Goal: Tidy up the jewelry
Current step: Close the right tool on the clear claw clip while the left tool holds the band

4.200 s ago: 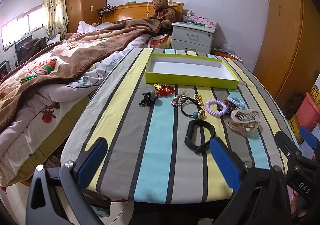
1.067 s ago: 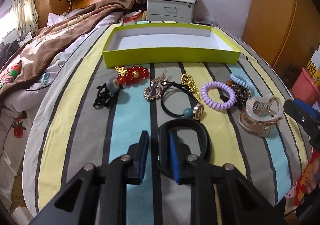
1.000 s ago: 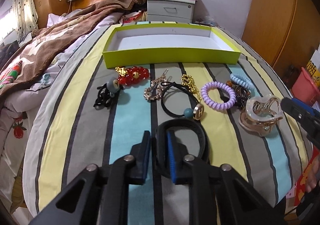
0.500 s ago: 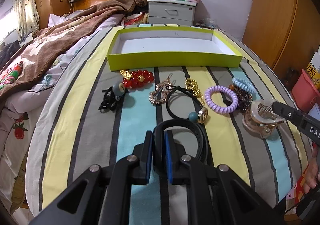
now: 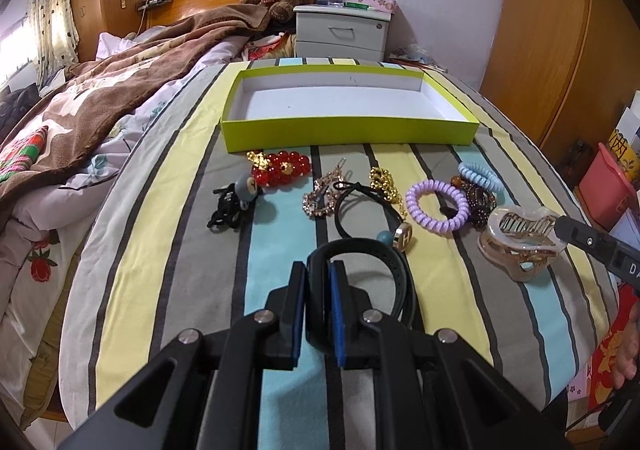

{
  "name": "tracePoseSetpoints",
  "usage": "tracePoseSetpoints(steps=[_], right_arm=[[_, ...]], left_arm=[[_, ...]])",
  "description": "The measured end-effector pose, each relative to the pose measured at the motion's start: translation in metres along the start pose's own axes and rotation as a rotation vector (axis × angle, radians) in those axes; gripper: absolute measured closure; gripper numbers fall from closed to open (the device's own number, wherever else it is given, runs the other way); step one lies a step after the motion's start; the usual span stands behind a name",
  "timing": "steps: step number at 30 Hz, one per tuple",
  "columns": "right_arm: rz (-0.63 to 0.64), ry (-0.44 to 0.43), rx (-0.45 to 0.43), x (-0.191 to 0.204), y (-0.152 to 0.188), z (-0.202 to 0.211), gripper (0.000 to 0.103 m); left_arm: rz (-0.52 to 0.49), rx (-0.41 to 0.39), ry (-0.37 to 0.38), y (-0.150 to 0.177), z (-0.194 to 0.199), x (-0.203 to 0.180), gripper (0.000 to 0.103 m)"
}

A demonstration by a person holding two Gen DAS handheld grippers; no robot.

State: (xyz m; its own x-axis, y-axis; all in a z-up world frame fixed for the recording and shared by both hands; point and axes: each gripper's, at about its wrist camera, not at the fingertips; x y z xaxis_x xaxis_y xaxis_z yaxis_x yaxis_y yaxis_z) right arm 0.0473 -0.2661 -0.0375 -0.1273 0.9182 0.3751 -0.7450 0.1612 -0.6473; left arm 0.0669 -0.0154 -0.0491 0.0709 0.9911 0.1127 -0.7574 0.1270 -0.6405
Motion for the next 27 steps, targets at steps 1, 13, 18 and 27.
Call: tracePoseSetpoints(steps=[1,13,18,27], right_arm=[[0.02,0.031,0.005,0.001,0.0,0.0,0.084],[0.416,-0.094,0.136,0.051,0.004,-0.013,0.069],[0.556,-0.028,0.26,0.058,0.008,-0.04,0.069],[0.588,-0.019,0.285,0.059,0.012,-0.041,0.091]], left_arm=[[-0.001,0.001,0.002,0.0,0.0,0.0,0.09],[-0.001,0.009,-0.003,0.002,-0.002,0.003,0.09],[-0.001,0.007,-0.005,0.001,-0.002,0.006,0.09],[-0.012,0.0,0.016,-0.005,0.003,0.003,0.09]])
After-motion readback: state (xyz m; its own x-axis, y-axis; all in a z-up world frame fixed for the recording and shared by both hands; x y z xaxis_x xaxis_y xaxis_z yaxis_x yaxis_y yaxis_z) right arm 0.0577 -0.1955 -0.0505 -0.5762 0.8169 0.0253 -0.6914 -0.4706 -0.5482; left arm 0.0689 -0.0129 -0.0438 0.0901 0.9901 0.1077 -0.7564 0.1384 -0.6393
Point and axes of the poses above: each gripper's, at about its wrist camera, not at the fingertips, and z roughly against the way its jaws point, x to its left, y to its underside, and after that the axes turned 12 degrees about -y, right-handed
